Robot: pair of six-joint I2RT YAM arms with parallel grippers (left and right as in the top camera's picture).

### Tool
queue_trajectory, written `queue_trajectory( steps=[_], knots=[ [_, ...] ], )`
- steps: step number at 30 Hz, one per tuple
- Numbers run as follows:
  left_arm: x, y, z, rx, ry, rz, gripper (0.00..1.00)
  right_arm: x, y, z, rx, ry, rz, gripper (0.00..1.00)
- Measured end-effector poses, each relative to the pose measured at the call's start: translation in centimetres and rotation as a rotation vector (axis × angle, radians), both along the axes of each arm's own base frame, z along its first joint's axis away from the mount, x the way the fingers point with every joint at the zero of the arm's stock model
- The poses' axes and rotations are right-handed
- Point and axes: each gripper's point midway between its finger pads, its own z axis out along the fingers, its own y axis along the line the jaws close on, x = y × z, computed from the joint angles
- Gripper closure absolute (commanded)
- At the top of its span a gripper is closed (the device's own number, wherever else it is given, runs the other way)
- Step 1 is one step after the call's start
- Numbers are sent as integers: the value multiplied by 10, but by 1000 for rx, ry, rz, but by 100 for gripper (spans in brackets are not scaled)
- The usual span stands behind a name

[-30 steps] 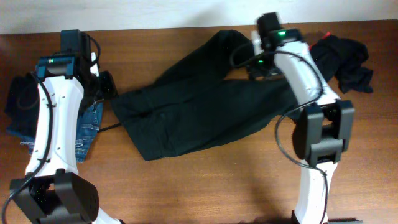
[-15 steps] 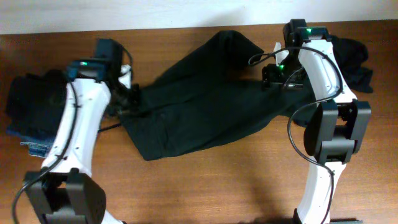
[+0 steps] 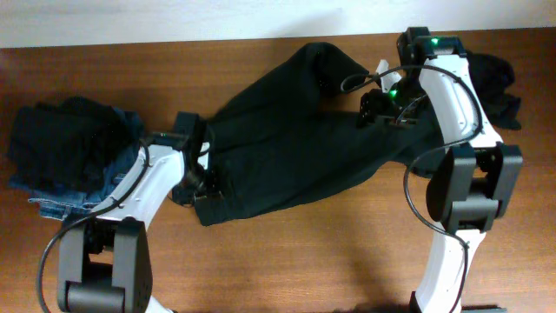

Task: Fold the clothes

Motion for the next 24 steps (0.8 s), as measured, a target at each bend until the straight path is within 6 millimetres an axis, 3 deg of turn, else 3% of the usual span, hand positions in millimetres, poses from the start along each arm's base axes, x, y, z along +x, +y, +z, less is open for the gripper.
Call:
queue_trajectory(
  steps=[5,7,10,14,16,19,24],
  knots=[
    [-12,-1,-28,-21,-2,40,85,2,2,44,8,-121,3,30],
    [-14,0,-31,-22,-1,49,99,1,2,64,11,-179,4,27],
    [-20,0,-31,-31,24,67,99,-2,2,95,10,-265,9,25],
    [-52,-3,-31,-44,158,124,99,-8,2,122,7,-335,12,20],
    [-69,-2,-30,-38,229,149,99,-11,1,126,3,-340,10,14],
    [-96,3,-24,-21,324,182,99,-16,0,124,-8,-317,11,13],
    [-116,14,6,-13,338,222,99,-17,-2,123,-15,-309,7,8]
  ],
)
